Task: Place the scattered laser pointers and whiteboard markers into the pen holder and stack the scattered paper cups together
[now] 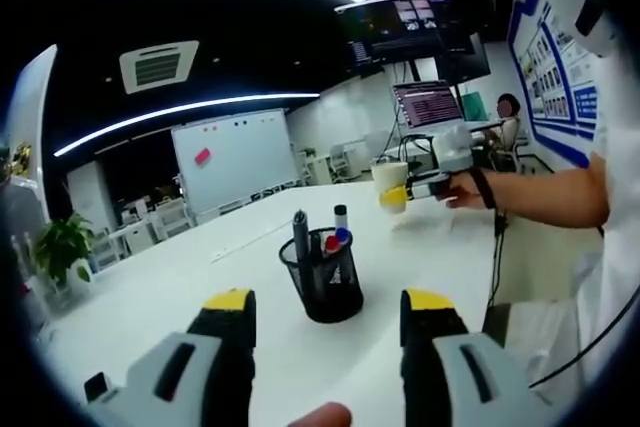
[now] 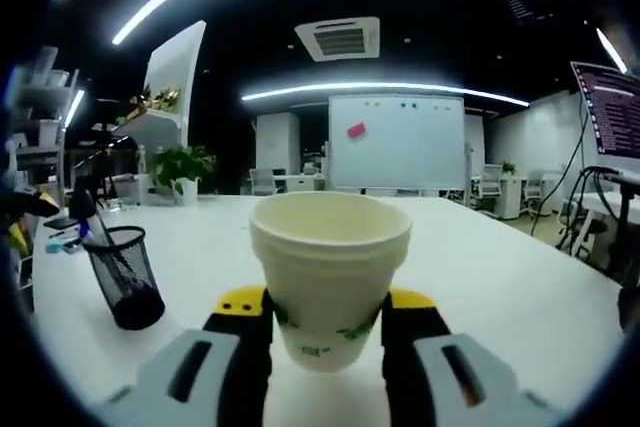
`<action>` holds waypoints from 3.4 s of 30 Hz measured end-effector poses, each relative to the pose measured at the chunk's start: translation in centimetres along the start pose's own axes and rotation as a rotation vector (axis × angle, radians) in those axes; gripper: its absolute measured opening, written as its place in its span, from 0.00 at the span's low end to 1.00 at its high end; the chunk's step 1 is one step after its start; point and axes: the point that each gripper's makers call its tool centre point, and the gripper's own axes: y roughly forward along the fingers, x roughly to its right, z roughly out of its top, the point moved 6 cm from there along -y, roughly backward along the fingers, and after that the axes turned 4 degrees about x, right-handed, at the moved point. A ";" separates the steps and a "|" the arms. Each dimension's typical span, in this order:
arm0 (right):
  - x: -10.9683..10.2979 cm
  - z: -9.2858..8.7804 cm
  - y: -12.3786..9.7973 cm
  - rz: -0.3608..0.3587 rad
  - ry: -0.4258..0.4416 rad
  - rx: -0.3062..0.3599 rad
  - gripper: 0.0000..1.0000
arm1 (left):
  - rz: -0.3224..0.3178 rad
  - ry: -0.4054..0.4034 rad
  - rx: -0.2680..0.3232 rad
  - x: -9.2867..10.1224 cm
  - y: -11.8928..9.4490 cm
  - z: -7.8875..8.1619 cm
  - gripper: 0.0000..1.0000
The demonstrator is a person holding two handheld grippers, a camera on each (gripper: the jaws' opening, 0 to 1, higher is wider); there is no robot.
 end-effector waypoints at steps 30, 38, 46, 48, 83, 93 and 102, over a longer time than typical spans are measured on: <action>-4.0 1.4 -0.5 0.189 -0.019 0.018 0.43 | -0.006 0.001 -0.005 0.2 0.2 -0.1 0.58; -4.8 1.5 -0.9 0.211 -0.021 0.017 0.43 | -0.009 0.001 0.004 0.3 0.3 0.0 0.58; -5.6 1.4 -1.2 0.238 -0.029 0.018 0.43 | 0.002 0.007 0.004 0.2 0.2 0.1 0.58; -5.9 1.3 -1.3 0.246 -0.025 0.019 0.43 | 0.000 0.010 -0.001 0.3 0.2 0.0 0.58; -10.3 -0.6 -0.6 0.390 -0.061 -0.069 0.44 | 0.004 0.001 -0.009 0.1 0.0 -0.7 0.58; -10.7 -0.7 -0.6 0.400 -0.065 -0.076 0.44 | 0.006 -0.001 -0.011 0.0 -0.1 -0.8 0.58; -11.3 -1.0 -0.5 0.413 -0.067 -0.081 0.44 | 0.006 -0.003 -0.013 0.0 -0.1 -0.9 0.58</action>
